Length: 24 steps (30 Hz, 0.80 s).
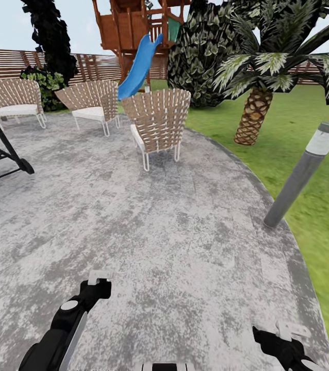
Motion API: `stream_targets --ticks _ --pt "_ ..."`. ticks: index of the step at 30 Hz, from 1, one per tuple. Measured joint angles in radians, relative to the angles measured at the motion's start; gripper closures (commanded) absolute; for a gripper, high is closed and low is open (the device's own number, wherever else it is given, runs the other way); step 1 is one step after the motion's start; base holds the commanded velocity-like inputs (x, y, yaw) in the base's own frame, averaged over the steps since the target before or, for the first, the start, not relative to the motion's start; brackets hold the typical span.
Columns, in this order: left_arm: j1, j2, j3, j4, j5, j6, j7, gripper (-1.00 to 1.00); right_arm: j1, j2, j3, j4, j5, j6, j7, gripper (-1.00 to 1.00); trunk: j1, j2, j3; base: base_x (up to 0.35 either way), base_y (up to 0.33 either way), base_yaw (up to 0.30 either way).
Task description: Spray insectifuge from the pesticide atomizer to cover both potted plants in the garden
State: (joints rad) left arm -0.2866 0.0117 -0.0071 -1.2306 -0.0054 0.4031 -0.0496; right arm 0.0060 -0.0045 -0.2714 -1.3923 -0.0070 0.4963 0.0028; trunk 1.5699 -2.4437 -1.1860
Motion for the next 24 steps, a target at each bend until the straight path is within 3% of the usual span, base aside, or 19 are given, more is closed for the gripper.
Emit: stream_targets --ticks 24 --pt "0.000 0.000 0.000 0.000 0.000 0.000 0.000 1.00 0.000 0.000 0.000 0.000 0.000 0.000 0.000 -1.00 0.000 0.000 0.000 -0.186 0.112 -0.272"
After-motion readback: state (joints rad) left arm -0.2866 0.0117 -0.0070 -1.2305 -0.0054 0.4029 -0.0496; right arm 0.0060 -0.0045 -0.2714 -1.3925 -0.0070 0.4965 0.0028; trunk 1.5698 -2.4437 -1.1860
